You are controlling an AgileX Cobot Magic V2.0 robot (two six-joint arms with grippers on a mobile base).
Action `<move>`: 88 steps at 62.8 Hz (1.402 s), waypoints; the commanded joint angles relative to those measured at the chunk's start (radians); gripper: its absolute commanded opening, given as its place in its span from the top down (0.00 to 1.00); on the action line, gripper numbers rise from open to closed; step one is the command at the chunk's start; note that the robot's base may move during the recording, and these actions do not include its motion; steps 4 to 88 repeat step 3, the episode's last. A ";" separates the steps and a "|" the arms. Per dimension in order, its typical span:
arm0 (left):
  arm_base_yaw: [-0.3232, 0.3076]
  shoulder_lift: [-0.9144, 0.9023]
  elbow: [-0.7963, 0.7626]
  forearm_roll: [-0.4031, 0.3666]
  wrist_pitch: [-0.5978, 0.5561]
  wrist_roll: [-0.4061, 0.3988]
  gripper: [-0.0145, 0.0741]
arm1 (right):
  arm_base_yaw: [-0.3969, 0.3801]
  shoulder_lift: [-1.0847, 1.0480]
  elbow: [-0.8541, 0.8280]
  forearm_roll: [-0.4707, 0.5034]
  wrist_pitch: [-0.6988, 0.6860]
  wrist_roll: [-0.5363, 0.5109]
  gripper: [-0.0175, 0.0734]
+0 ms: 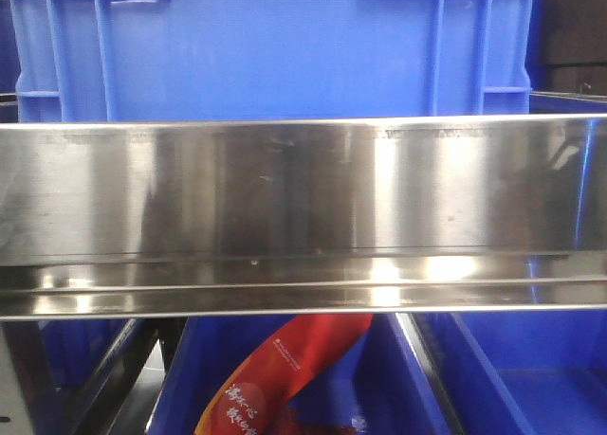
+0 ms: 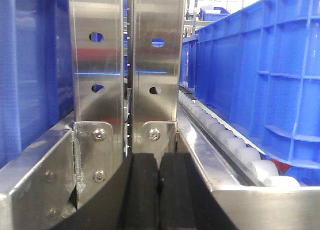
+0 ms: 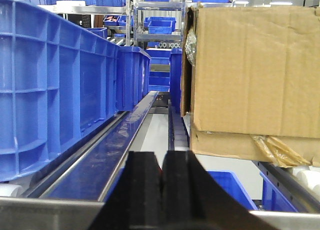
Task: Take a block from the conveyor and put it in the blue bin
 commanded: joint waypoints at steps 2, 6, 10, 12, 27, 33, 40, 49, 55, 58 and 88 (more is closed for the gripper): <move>0.003 -0.005 -0.001 -0.006 -0.017 -0.006 0.96 | -0.005 -0.004 0.000 -0.005 -0.015 -0.003 0.99; 0.003 -0.005 -0.001 -0.006 -0.017 -0.006 0.96 | -0.005 -0.004 0.000 -0.005 -0.015 -0.003 0.99; 0.003 -0.005 -0.001 -0.006 -0.017 -0.006 0.96 | -0.005 -0.004 0.000 -0.005 -0.015 -0.003 0.99; 0.003 -0.005 -0.001 -0.006 -0.017 -0.006 0.96 | -0.005 -0.004 0.000 -0.005 -0.015 -0.003 0.99; 0.003 -0.005 -0.001 -0.006 -0.017 -0.006 0.96 | -0.005 -0.004 0.000 -0.005 -0.015 -0.003 0.99; 0.003 -0.005 -0.001 -0.006 -0.017 -0.006 0.96 | -0.005 -0.004 0.000 -0.005 -0.015 -0.003 0.99; 0.003 -0.005 -0.001 -0.006 -0.017 -0.006 0.96 | -0.005 -0.004 0.000 -0.005 -0.015 -0.003 0.99; 0.003 -0.005 -0.001 -0.006 -0.017 -0.006 0.96 | -0.005 -0.004 0.000 -0.005 -0.015 -0.003 0.99; 0.003 -0.005 -0.001 -0.006 -0.017 -0.006 0.96 | -0.005 -0.004 0.000 -0.005 -0.015 -0.003 0.99; 0.003 -0.005 -0.001 -0.006 -0.017 -0.006 0.96 | -0.005 -0.004 0.000 -0.005 -0.015 -0.003 0.99; 0.003 -0.005 -0.001 -0.006 -0.017 -0.006 0.96 | -0.005 -0.004 0.000 -0.005 -0.015 -0.003 0.99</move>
